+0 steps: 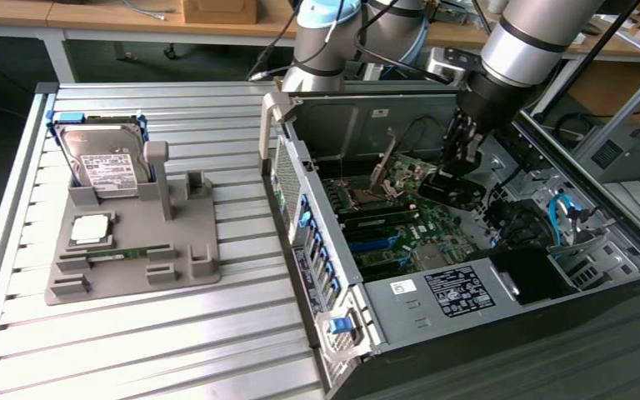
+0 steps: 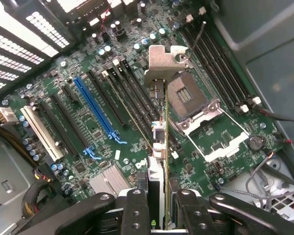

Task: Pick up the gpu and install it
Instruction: 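Insert the gpu into the slot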

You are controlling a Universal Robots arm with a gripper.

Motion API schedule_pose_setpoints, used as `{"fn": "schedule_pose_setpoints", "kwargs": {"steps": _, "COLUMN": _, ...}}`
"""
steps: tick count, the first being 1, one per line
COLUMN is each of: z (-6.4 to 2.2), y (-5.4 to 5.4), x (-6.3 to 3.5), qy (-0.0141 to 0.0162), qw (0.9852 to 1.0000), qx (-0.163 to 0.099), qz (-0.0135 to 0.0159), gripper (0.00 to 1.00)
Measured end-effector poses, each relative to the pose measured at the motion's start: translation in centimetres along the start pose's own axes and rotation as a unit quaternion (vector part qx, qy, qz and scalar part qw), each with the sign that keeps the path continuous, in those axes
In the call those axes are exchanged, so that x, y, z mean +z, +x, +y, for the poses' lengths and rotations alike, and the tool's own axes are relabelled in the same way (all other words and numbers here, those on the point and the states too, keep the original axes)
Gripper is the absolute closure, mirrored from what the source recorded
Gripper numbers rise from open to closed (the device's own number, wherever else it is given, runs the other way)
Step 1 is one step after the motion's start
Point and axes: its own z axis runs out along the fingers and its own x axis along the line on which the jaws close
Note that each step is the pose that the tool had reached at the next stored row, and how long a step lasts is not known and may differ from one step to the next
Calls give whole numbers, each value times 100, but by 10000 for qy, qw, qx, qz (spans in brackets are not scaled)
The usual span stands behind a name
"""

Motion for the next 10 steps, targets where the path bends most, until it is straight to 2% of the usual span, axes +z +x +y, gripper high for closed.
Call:
{"fn": "schedule_pose_setpoints", "kwargs": {"steps": 4, "z": 2, "y": 1, "x": 2, "qy": -1, "qw": 9993, "qx": -363, "qz": 15, "gripper": 73}}
{"fn": "schedule_pose_setpoints", "kwargs": {"steps": 7, "z": 2, "y": 2, "x": 3, "qy": -3, "qw": 9978, "qx": -668, "qz": 27, "gripper": 73}}
{"fn": "schedule_pose_setpoints", "kwargs": {"steps": 10, "z": 2, "y": 1, "x": 4, "qy": -4, "qw": 9955, "qx": -943, "qz": 38, "gripper": 73}}
